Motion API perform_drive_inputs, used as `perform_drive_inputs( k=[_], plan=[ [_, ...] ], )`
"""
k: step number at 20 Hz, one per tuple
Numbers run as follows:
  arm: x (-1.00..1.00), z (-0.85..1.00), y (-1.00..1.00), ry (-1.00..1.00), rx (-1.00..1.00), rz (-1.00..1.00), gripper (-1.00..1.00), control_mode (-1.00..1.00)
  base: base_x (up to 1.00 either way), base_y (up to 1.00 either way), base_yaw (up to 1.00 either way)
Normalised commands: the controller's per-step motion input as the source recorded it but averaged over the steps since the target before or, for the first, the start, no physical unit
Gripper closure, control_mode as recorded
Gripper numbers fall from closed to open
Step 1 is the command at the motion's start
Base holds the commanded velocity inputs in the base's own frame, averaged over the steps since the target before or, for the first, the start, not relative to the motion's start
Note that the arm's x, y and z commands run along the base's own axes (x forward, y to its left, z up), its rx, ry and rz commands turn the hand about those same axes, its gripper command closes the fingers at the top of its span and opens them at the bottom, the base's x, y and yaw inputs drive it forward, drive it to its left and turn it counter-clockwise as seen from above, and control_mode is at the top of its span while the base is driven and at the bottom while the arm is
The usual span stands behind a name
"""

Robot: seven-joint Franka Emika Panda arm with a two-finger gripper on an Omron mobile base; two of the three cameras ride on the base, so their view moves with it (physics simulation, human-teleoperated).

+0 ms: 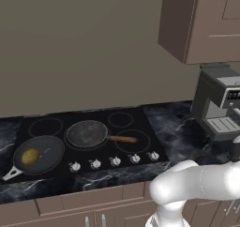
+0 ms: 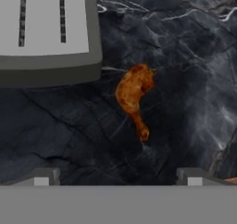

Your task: Place both pans onto different burners. Then place the potato and the chicken drumstick on different pans.

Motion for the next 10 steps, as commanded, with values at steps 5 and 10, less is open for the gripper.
perform_drive_inputs(
  k=[5,10],
  plan=[
    [0.07,-0.12,-0.13,0.04,0.01,0.0,-1.0,-1.0,0.0,0.0,0.0],
    [0.05,-0.09,-0.04,0.07,0.0,0.0,-1.0,-1.0,0.0,0.0,0.0]
  ],
)
